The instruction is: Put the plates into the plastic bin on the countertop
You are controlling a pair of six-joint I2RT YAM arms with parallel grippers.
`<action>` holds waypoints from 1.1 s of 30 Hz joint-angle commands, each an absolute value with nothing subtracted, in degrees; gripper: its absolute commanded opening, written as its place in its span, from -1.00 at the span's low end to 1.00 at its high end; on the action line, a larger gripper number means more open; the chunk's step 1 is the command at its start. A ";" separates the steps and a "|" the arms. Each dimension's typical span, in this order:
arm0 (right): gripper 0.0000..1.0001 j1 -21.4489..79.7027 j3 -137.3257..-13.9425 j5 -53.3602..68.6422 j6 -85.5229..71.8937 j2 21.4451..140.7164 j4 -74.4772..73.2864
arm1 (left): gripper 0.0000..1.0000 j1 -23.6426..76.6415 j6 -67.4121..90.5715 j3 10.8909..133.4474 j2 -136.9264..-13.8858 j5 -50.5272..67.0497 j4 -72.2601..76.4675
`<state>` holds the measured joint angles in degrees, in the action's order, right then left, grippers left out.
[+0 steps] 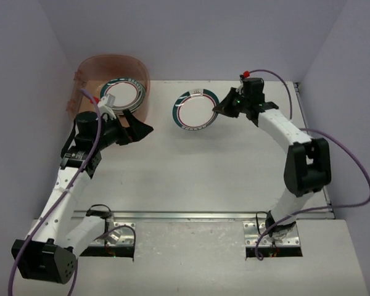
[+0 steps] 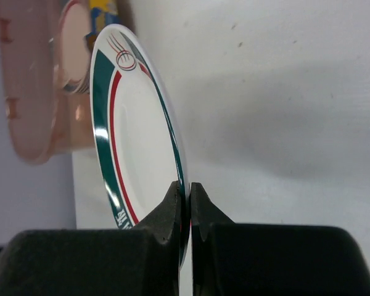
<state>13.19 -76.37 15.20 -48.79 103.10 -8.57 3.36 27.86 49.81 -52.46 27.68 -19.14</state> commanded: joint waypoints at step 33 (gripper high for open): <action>-0.21 12.34 -57.00 54.62 -56.14 82.62 13.16 | -1.00 7.49 38.68 59.02 -69.87 42.96 3.46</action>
